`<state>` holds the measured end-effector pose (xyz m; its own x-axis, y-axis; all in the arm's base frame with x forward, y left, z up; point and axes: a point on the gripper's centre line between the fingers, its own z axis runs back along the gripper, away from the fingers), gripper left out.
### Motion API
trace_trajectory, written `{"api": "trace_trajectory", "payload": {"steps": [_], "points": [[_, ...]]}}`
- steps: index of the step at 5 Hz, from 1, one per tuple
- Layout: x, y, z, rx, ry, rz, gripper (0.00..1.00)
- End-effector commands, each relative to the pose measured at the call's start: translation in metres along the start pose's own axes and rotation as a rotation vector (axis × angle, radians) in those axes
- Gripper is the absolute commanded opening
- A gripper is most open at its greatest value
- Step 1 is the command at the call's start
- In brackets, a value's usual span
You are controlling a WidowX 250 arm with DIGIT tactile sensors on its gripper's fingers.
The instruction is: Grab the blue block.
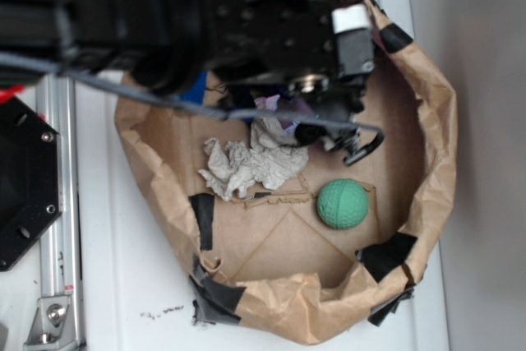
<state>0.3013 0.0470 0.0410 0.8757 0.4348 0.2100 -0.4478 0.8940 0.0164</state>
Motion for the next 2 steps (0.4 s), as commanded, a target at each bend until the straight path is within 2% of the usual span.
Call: {"api": "trace_trajectory", "payload": {"steps": [1,2], "points": [[0.0422,0.0142,0.0097,-0.01,-0.054,0.07,1.0],[0.0463,0.01,0.0026,-0.001,-0.04,0.068,1.0]]}}
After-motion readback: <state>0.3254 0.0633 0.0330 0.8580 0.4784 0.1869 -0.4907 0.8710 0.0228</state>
